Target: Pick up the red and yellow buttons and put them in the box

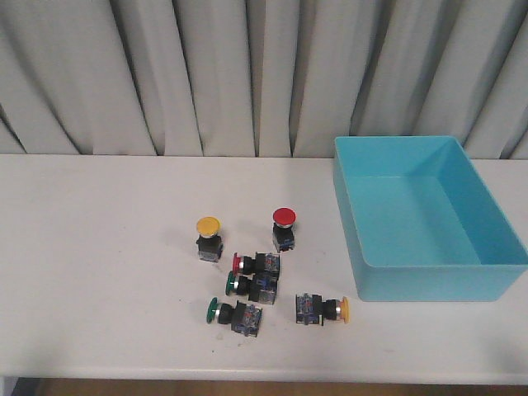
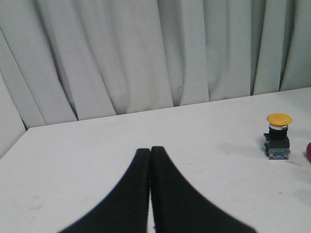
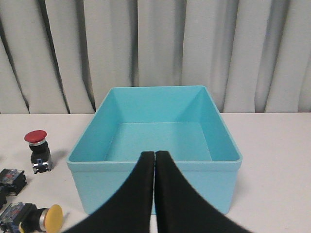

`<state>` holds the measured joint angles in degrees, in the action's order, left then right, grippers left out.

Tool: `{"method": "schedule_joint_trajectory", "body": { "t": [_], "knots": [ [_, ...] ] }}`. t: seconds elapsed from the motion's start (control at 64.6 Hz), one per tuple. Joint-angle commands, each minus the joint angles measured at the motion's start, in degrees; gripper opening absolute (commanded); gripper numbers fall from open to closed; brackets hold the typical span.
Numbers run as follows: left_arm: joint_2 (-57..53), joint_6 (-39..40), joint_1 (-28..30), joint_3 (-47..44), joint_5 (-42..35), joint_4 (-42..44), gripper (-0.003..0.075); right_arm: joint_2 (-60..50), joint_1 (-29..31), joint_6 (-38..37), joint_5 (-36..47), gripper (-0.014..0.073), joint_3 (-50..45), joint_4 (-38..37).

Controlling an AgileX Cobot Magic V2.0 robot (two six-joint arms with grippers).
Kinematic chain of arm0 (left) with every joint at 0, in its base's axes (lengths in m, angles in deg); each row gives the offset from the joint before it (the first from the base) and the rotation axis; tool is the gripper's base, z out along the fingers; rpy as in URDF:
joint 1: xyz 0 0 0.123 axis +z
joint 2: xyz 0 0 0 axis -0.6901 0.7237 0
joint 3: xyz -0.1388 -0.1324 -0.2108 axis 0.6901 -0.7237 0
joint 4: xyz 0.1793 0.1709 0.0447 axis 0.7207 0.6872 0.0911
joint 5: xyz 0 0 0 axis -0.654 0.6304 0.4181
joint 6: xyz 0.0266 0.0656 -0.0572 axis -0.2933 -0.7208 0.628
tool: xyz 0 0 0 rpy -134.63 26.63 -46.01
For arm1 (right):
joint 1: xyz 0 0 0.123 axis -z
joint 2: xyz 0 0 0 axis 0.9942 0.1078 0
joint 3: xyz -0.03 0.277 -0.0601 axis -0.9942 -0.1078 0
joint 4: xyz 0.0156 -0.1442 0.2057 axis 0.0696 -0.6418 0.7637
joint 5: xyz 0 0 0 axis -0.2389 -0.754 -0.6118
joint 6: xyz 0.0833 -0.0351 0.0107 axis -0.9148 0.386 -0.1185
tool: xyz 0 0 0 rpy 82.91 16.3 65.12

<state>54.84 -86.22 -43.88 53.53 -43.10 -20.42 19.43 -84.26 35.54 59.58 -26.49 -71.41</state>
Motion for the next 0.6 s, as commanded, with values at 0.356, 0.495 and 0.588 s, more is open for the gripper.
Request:
{"method": "schedule_joint_trajectory", "body": {
  "t": [0.356,0.495,0.588],
  "knots": [
    [-0.78,0.41,-0.28,-2.56,-4.41,-0.26,-0.0006,-0.66,0.33,0.00,4.14,-0.0003,-0.41,-0.38],
    [-0.78,0.10,-0.28,-2.56,-4.61,-0.03,-0.0006,-0.66,0.33,0.00,4.14,-0.0003,-0.41,-0.38],
    [-0.78,-0.24,-0.28,-2.56,-6.06,0.21,-0.0006,-0.66,0.33,0.00,4.47,-0.0003,-0.41,-0.50]
  ]
}}
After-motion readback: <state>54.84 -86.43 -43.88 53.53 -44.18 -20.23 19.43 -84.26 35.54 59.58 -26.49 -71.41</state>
